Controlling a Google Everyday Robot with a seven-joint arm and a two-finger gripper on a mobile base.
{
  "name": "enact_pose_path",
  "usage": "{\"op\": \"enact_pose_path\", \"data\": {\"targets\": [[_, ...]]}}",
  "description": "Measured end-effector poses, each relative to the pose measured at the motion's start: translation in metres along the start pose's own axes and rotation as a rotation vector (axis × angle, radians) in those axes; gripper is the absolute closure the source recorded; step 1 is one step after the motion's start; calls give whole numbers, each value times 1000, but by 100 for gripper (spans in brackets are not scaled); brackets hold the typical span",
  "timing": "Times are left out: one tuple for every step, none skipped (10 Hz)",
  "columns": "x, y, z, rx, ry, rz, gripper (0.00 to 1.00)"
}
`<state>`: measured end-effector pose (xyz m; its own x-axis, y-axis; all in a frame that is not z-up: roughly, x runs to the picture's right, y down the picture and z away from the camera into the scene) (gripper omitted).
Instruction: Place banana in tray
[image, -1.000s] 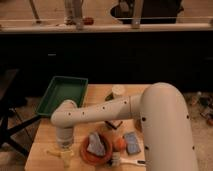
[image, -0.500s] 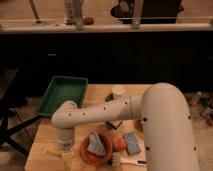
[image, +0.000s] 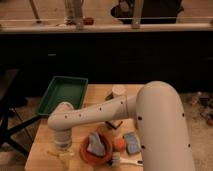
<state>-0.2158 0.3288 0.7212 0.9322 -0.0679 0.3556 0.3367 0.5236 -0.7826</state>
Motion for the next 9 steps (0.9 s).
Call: {"op": "enact_pose_path", "data": {"targets": [[-3,-2,3,7,15,3,20],[-6,-5,7,17,28,6,20],[-6,-7,10,29,39,14,20],[-6,-10,13,37,47,25,20],[-5,-12,17,41,54,34,20],[-5,-14,19,43,56,40,20],[-2,-17,21,43,56,51,20],[0,-19,22,41,52,59,24],[0,-20,22,40,49,64,31]]}}
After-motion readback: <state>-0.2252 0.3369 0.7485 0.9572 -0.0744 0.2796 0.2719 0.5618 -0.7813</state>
